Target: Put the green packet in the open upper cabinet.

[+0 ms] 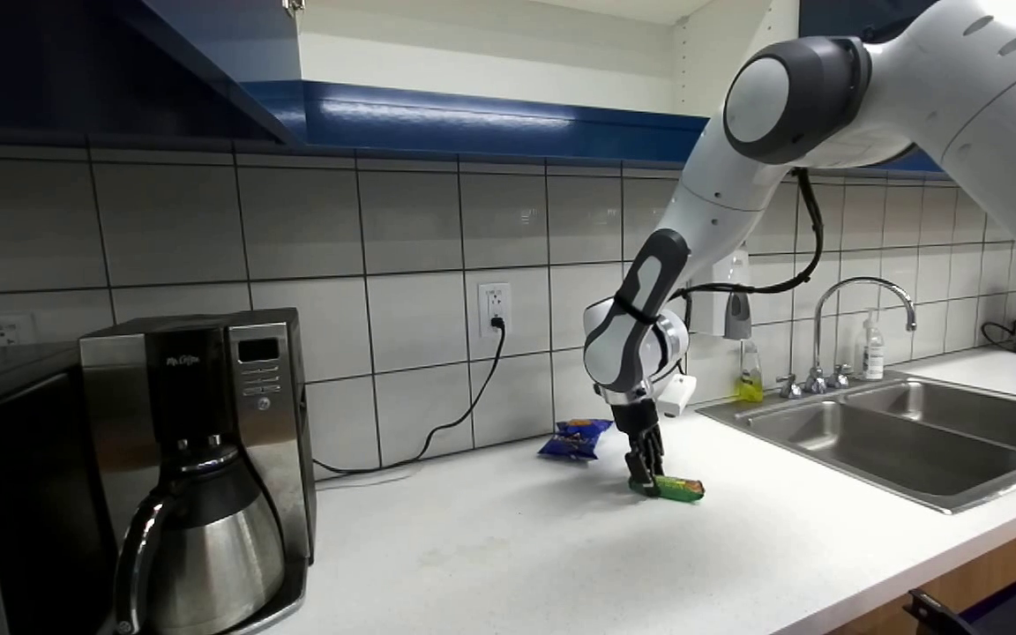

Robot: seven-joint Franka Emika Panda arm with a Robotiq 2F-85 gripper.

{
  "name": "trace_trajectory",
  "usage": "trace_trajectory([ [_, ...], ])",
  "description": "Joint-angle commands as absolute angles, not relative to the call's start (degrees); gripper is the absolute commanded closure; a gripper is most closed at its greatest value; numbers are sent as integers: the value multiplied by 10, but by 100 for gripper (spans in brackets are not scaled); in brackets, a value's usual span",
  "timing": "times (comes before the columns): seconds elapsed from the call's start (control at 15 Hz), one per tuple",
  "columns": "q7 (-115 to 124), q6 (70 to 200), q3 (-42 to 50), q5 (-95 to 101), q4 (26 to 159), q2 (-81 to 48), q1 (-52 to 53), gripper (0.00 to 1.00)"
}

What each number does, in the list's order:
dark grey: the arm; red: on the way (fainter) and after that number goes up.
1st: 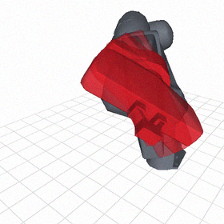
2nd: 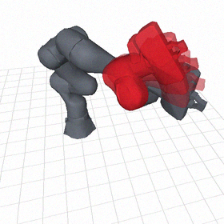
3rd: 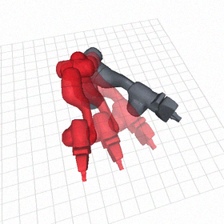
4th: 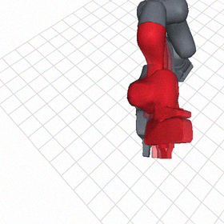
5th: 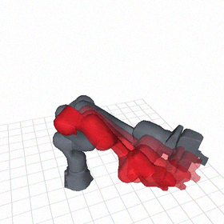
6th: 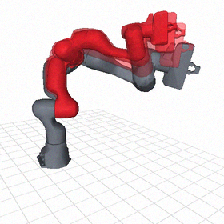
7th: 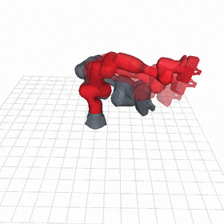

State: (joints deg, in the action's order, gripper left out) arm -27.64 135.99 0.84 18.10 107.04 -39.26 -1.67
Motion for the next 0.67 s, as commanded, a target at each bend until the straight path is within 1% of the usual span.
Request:
trace_trajectory([
  [0.0, -199, 1332, 19, 169, 1072, -372, -14, 81],
  [0.6, -20, 1289, 26, 64, 1098, -310, -12, 81],
])
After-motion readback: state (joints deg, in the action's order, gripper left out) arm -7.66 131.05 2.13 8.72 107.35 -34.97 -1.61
